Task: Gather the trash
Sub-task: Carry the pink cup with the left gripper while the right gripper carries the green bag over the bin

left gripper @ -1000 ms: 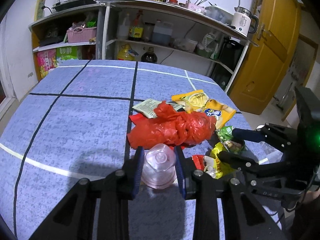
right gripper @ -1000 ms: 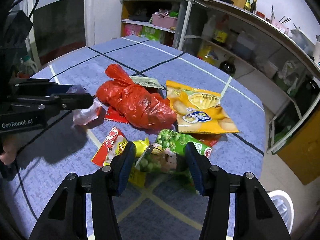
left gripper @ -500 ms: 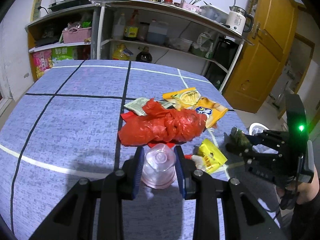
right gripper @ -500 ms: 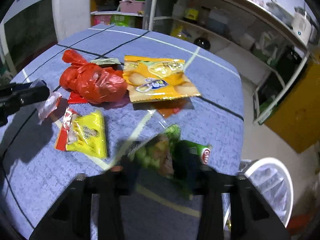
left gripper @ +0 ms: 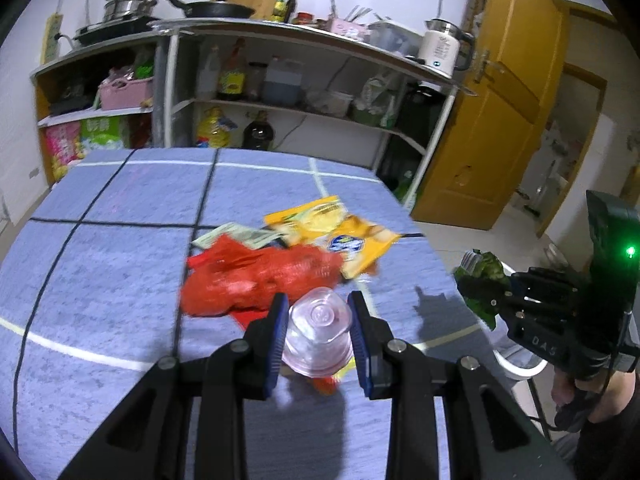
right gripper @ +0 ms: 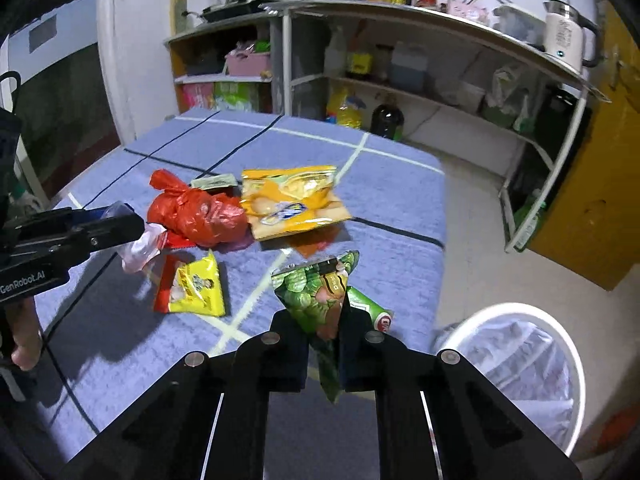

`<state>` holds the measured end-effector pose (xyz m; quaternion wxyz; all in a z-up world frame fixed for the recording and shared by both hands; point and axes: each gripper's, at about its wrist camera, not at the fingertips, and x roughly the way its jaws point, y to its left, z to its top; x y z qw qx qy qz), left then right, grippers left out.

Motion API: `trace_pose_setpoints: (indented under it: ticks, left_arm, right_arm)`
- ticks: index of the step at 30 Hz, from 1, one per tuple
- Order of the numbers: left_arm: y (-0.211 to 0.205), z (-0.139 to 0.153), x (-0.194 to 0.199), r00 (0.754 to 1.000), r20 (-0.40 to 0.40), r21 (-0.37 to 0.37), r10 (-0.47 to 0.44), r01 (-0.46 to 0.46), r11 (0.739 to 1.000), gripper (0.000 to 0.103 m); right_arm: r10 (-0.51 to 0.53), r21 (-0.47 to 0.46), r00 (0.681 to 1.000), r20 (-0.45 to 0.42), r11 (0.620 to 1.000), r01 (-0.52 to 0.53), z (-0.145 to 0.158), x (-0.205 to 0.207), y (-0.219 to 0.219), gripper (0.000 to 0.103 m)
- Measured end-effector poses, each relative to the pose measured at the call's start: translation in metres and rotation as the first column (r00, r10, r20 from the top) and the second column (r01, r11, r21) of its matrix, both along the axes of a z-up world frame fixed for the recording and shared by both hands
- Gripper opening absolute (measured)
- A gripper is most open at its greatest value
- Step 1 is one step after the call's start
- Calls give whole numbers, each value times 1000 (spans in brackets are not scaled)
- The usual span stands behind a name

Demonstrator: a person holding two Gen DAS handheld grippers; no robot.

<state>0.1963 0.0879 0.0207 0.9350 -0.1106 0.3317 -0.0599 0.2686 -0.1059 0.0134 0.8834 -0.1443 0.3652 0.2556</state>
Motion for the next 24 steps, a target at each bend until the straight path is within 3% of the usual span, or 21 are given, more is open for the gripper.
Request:
trace_pose_setpoints:
  ticks: [10,24]
  left_arm:
    - [-76,6,17,990,-4,2,-140,140,990,32]
    - [-193,-8,51,942,-47,3,-333,334,943,32]
  right_arm:
    - [-138,53,990,5,989,137,8,-10,-80,11]
    - [-337,104,939,-64,934,342,-12,-1,-188,11]
